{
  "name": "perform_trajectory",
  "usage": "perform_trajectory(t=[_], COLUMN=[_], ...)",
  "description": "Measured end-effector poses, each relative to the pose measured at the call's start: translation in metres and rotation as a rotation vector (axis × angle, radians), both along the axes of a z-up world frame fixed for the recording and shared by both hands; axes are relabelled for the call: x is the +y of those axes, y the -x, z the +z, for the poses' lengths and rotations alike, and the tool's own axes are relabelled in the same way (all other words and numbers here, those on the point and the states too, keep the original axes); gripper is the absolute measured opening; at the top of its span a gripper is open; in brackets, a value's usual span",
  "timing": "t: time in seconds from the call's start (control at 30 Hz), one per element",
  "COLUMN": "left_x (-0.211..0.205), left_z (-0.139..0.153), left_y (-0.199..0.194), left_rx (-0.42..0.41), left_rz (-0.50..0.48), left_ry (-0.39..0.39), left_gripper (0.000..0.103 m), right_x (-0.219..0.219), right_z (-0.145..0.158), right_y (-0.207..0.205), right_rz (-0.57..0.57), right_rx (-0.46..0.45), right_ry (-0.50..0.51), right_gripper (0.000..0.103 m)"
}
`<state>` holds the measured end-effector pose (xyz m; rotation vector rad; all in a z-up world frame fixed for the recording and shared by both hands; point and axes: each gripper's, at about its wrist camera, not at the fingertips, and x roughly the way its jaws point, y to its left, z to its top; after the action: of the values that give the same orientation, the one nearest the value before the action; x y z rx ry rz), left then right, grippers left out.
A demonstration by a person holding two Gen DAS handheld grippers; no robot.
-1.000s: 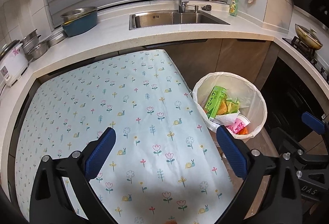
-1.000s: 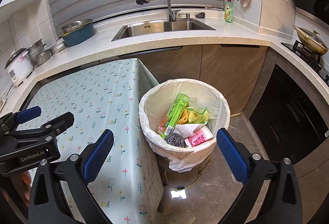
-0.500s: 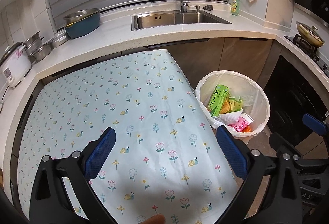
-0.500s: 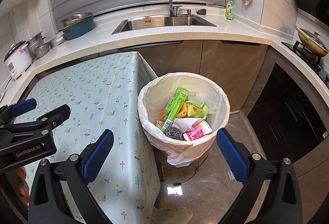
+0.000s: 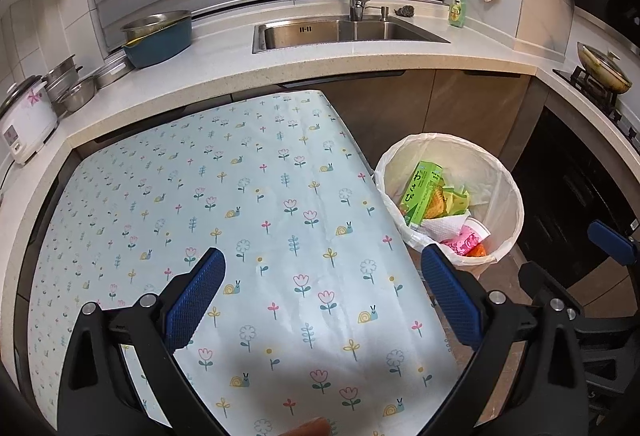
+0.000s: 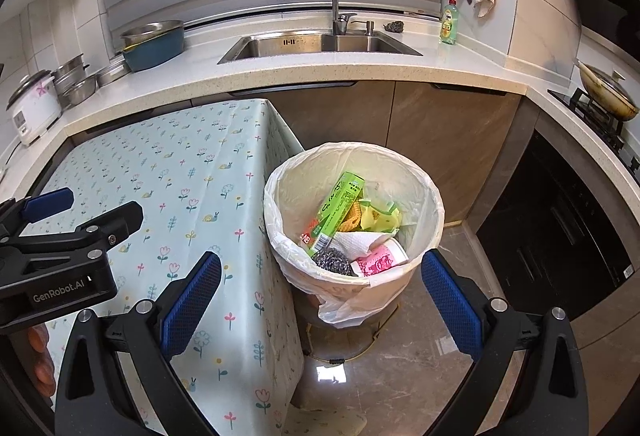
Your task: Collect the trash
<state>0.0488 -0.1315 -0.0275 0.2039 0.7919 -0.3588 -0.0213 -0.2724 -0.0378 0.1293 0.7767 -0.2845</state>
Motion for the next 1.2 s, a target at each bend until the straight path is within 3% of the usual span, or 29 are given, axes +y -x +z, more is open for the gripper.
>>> perform_trajectory(t=[1.2], left_x=[-0.0018], left_z=[-0.0049], left_y=[0.0002], left_rx=[0.016], left_rz=[0.018], left_ry=[-0.028], left_gripper=[0.094], right_x=[0.0], right_z=[-0.0058], right_y=[-0.0004], right_rz=[0.011], right_rx=[0.01], right_ry=[0.01], right_gripper=[0.097])
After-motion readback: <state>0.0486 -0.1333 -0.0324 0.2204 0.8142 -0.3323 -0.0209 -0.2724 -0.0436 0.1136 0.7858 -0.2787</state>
